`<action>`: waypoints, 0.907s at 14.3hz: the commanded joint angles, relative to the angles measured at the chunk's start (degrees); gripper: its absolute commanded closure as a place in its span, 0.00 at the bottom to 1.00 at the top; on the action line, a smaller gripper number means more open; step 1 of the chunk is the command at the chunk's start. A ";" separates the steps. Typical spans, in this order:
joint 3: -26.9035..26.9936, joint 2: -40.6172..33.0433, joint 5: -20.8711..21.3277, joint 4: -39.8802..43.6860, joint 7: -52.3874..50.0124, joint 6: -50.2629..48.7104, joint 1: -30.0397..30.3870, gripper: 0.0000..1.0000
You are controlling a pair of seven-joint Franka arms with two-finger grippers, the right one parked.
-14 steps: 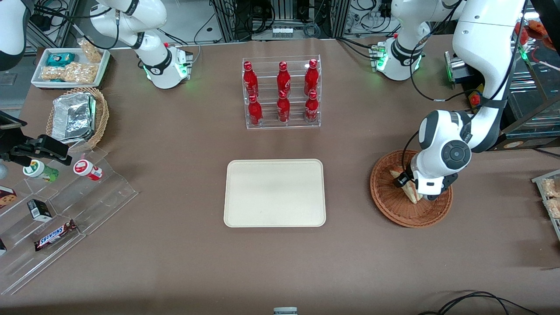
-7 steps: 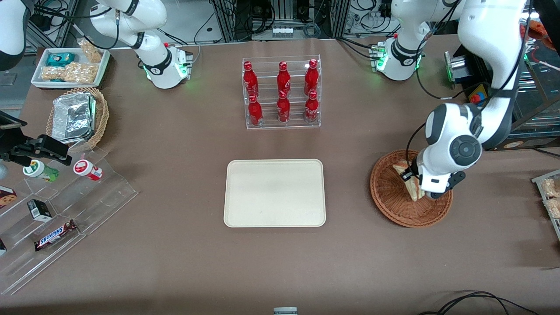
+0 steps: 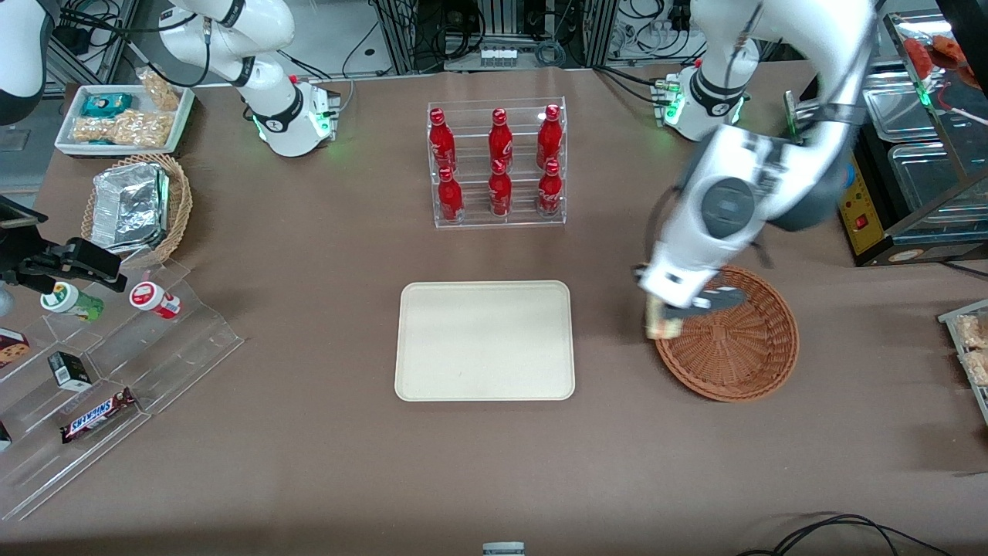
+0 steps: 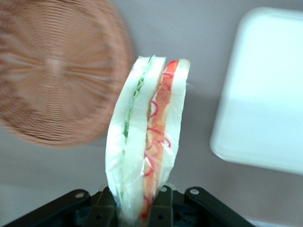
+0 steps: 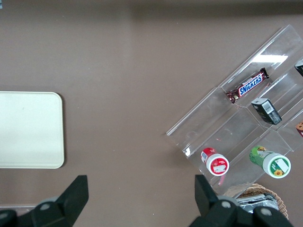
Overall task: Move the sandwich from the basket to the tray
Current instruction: 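Carry the held sandwich with the left gripper over the cream tray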
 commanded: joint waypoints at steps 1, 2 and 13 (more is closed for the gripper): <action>0.95 11.27 -2.08 12.01 0.89 -1.21 -7.40 0.93; 0.86 14.96 -2.17 15.43 0.63 -1.21 -9.77 0.91; 1.21 38.37 0.20 39.64 -15.98 7.12 -17.96 0.87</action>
